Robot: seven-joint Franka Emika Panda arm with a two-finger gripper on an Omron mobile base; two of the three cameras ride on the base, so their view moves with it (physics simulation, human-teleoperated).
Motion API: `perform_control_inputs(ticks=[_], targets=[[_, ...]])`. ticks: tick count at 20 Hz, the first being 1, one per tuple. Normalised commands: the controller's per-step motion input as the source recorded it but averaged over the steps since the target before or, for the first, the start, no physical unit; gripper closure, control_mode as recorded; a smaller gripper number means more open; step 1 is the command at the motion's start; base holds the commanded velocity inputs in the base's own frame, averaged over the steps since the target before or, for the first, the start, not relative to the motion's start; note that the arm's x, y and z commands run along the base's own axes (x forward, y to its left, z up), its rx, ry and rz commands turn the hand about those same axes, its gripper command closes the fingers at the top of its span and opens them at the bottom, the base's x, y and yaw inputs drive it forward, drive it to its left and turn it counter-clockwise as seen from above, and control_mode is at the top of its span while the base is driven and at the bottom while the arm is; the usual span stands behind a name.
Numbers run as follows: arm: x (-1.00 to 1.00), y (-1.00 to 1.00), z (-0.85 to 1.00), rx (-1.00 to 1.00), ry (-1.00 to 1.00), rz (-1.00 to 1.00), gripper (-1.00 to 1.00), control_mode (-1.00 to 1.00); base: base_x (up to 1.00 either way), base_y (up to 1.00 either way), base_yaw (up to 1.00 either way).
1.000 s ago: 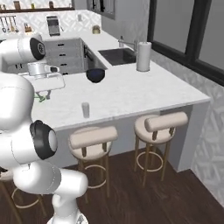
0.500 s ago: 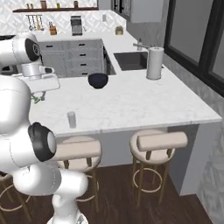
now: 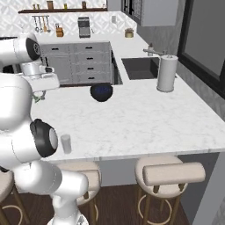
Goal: Take a straw from the drawer in front and place it inside the glass cup on the dining counter.
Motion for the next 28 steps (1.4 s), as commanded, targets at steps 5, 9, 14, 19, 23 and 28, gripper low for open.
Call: perform_control_inputs(ticks=[5, 9, 14, 19, 23, 28], targets=[[0.05, -0.29, 0.55, -0.22, -0.09, 0.22, 1.00, -1.00, 0.00, 0.00, 0.00], [-0.08, -0.65, 0.63, -0.34, -0.16, 0.24, 1.00, -1.00, 0.00, 0.00, 0.00], [-0.21, -0.67, 0.37, -0.39, -0.14, 0.28, 1.00, -1.00, 0.00, 0.00, 0.00], [-0.47, -0.29, 0.01, -0.45, -0.15, 0.30, 1.00, -1.00, 0.00, 0.00, 0.00], [-0.24, -0.04, -0.15, -0.38, -0.11, 0.27, 1.00, -1.00, 0.00, 0.00, 0.00], [-0.02, 0.07, -0.31, -0.23, -0.02, 0.16, 1.00, -1.00, 0.00, 0.00, 0.00]])
